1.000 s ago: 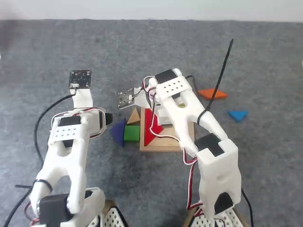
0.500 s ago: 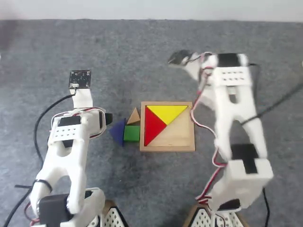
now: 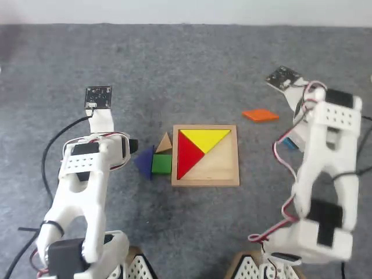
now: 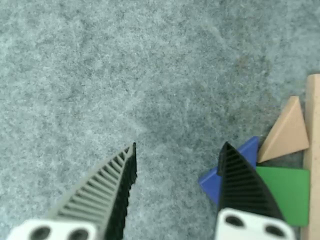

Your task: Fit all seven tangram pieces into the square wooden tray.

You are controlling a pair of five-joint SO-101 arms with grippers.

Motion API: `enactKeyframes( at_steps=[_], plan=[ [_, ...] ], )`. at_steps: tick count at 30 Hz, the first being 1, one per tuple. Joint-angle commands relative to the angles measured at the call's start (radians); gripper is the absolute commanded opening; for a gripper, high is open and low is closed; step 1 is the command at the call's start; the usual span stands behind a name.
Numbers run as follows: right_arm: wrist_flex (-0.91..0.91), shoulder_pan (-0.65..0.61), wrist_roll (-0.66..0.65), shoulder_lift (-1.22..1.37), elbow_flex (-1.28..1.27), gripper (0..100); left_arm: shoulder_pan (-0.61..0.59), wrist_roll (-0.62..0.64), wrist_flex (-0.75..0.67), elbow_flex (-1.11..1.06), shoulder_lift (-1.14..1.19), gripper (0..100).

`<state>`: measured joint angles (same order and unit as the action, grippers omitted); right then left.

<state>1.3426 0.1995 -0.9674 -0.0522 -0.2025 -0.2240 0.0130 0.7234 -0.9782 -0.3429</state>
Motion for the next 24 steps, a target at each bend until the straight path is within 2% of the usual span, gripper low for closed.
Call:
enactKeyframes(
  at_steps=[1,4,9,11,15,20,24],
  plan=[
    [-0.147,-0.054,0.041,-0.185,-0.173,27.4,-0.002,0.006,0.008,0.027,-0.006,26],
    [-0.262,-0.124,0.091,-0.213,-0.267,27.7,-0.005,0.006,0.008,0.022,-0.006,26],
    [-0.320,-0.189,-0.034,-0.059,-0.167,27.7,-0.005,0.006,0.008,0.021,-0.005,26],
    [-0.286,-0.200,-0.095,0.050,-0.051,27.7,-0.005,0.006,0.008,0.021,-0.005,26],
    [-0.107,-0.211,-0.308,0.274,0.212,27.7,-0.006,0.006,0.008,0.019,-0.005,26],
    [0.012,-0.206,-0.370,0.503,0.509,27.8,-0.006,0.006,0.003,0.013,-0.005,26],
    [0.033,-0.211,-0.368,0.644,0.681,29.6,-0.006,0.006,0.003,0.015,-0.005,26]
  ],
)
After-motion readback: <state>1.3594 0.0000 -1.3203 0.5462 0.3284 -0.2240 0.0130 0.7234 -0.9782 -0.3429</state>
